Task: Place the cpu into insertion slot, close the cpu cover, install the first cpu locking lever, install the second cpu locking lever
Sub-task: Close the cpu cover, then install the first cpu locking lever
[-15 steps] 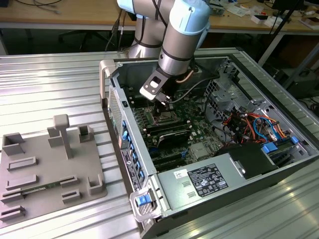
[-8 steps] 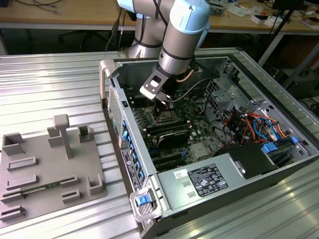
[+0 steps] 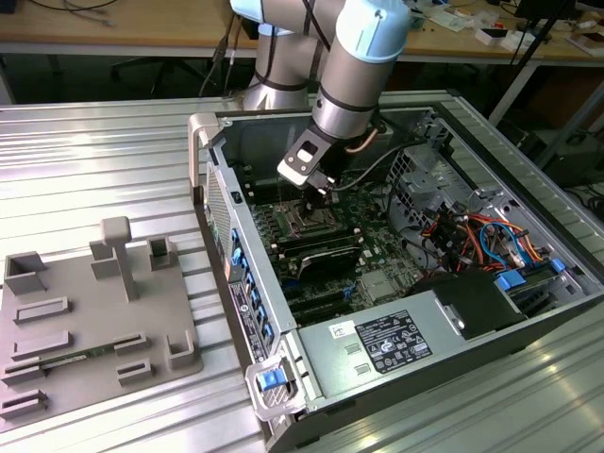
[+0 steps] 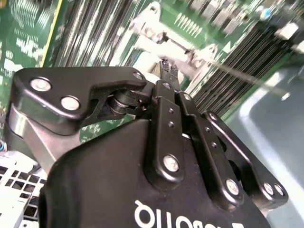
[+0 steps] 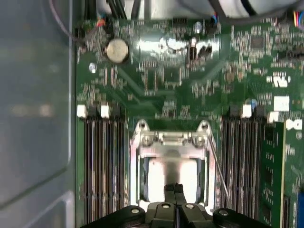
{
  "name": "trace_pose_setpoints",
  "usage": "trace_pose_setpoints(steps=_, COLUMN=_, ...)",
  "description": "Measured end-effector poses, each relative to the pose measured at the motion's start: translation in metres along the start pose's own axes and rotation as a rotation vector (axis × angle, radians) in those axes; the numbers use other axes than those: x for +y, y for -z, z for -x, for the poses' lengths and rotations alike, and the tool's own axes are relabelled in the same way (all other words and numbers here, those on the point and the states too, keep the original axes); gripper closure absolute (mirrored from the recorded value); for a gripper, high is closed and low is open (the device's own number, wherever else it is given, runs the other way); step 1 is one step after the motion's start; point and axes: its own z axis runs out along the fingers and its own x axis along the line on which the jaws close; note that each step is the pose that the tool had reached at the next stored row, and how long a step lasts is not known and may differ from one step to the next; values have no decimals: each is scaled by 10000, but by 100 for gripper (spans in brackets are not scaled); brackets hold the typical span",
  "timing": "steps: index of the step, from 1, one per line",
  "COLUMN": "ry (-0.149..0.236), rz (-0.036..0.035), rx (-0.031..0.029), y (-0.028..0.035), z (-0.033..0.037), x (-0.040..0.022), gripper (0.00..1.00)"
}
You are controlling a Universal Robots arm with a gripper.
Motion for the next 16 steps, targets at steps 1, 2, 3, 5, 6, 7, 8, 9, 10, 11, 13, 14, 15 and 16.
trace_pose_setpoints(steps=1, ry=0, rz=-1, rx=0, y=0, z=1, x=26, gripper=89)
trace_pose_setpoints(steps=2, ry=1, rz=-4, rx=0, y=0, z=2, x=71, gripper=89)
trace_pose_setpoints(steps=3, ry=1, rz=-6, rx=0, y=0, z=2, x=101, gripper=89)
trace_pose_setpoints(steps=5, ry=1, rz=-8, rx=1, y=0, z=3, x=134, gripper=89)
trace_pose_setpoints(steps=6, ry=1, rz=-8, rx=1, y=0, z=3, x=134, gripper=89)
trace_pose_setpoints(steps=7, ry=0, rz=-8, rx=0, y=0, z=3, x=135, gripper=89)
trace_pose_setpoints(steps=8, ry=0, rz=-8, rx=0, y=-3, z=3, x=135, gripper=89)
trace_pose_setpoints(steps=9, ry=1, rz=-8, rx=0, y=-5, z=3, x=135, gripper=89)
trace_pose_setpoints(steps=10, ry=0, rz=-8, rx=1, y=-5, z=3, x=135, gripper=89)
trace_pose_setpoints(steps=11, ry=0, rz=-8, rx=0, y=-5, z=3, x=135, gripper=89)
trace_pose_setpoints(steps=13, ry=0, rz=-8, rx=0, y=-5, z=3, x=135, gripper=89)
trace_pose_setpoints(steps=14, ry=0, rz=-8, rx=0, y=-5, z=3, x=135, gripper=89)
trace_pose_setpoints(steps=15, ry=0, rz=-8, rx=0, y=-6, z=3, x=135, gripper=89)
trace_pose_setpoints(steps=16, ry=0, rz=-8, rx=1, y=-6, z=3, x=135, gripper=89)
